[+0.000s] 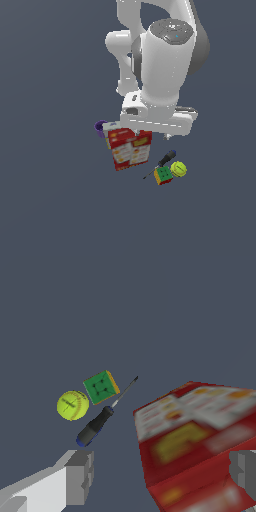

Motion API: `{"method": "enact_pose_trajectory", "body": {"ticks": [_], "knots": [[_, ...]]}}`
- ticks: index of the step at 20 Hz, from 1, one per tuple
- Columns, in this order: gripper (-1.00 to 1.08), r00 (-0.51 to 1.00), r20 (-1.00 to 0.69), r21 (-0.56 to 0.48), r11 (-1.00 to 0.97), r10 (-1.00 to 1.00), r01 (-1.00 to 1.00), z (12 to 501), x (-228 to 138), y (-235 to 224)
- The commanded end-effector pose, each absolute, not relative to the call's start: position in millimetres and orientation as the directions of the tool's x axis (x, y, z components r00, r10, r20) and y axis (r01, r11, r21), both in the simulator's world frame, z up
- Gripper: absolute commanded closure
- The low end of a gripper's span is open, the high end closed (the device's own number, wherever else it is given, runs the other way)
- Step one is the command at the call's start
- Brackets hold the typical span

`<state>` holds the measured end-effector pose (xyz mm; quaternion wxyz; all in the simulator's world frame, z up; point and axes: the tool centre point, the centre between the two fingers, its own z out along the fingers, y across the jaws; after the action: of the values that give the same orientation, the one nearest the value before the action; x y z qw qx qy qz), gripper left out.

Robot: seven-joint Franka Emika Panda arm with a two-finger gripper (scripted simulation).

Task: Pick up a designated object from a clutter of objects.

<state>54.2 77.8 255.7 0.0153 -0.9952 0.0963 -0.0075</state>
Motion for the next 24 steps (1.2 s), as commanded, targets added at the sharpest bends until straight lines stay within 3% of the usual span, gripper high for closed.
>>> {"method": "enact_pose_trajectory", "body": {"ticks": [1,15,24], "knots": [[-0.92,0.973,0.008,-0.030,-0.973,-0.229,-0.229,238.8,62.1,94.6],[-0.92,0.908,-0.002,-0.010,-0.908,-0.420,-0.420,138.5,85.0,187.7],[-0.92,0.876,0.000,-0.002,-0.876,-0.483,-0.483,99.2,84.6,221.2]]}}
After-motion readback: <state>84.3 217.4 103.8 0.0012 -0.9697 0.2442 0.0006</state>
